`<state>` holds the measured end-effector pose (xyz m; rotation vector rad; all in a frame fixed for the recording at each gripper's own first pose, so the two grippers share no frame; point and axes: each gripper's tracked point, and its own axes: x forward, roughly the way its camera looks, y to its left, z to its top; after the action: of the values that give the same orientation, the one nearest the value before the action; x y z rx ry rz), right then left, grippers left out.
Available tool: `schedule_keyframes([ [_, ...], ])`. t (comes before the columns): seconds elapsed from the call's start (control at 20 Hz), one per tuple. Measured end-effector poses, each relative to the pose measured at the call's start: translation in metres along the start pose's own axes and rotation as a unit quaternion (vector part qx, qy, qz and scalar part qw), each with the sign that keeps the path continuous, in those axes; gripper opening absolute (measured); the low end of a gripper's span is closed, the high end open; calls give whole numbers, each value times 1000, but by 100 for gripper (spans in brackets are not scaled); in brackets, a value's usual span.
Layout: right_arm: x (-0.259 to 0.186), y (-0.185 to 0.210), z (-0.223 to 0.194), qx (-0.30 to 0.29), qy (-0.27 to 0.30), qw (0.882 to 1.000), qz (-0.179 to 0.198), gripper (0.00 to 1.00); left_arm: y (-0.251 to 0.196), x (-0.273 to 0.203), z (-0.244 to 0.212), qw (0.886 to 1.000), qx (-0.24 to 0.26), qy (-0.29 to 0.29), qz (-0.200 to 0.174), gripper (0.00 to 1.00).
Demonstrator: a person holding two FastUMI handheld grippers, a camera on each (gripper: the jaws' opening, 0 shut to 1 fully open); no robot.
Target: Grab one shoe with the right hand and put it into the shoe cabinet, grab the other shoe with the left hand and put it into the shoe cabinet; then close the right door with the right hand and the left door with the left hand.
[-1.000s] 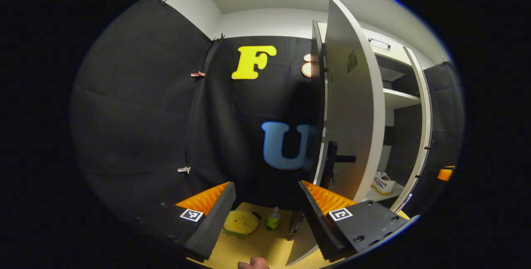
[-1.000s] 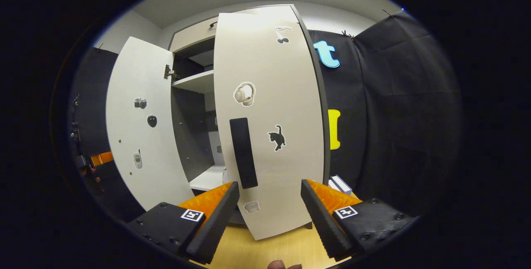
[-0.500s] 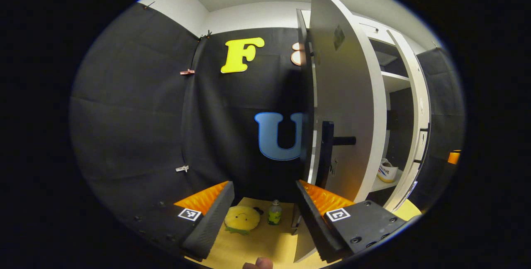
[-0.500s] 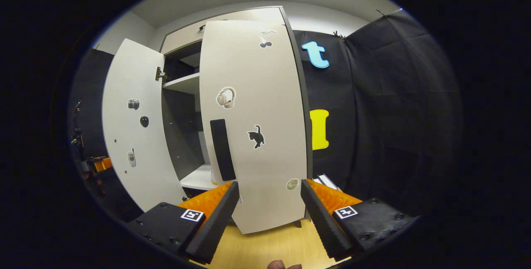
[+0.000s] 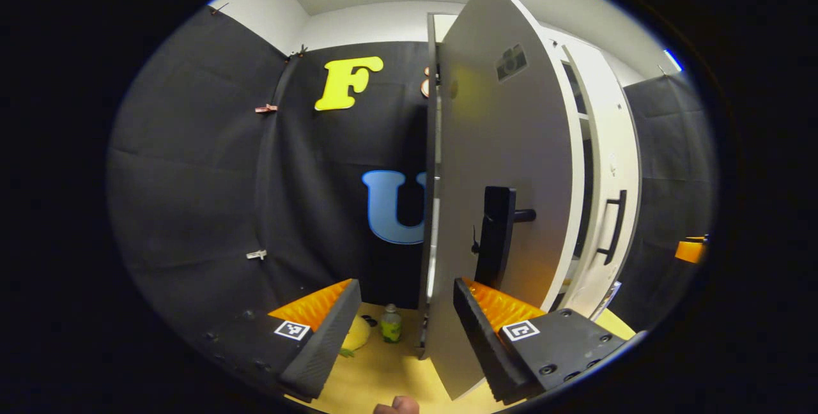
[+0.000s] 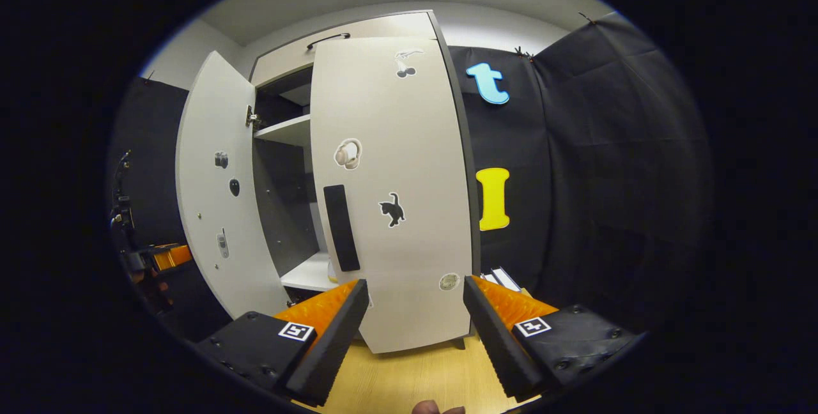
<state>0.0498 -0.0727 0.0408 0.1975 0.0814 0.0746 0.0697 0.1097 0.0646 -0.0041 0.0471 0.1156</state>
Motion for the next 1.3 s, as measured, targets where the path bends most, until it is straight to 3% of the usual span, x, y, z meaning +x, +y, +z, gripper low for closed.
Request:
schedule_keyframes([
  [0.05,-1,-2,1,-1,0,1000,0,98,-10,2,0,1000,-1,1,-8,93],
  [0.3,-8,-9,7,2,0,1000,1,98,-56,15,3,999,0,1,-45,90],
  [0.45,-10,-7,8,4,-1,1000,3,98,-81,17,8,998,-11,-1,-68,94],
  [0.75,-13,-1,7,7,-2,1000,13,98,-110,5,12,997,-2,-8,-81,94],
  [1.3,-17,7,8,5,-8,1000,26,98,-120,-30,9,996,0,-8,-91,94],
])
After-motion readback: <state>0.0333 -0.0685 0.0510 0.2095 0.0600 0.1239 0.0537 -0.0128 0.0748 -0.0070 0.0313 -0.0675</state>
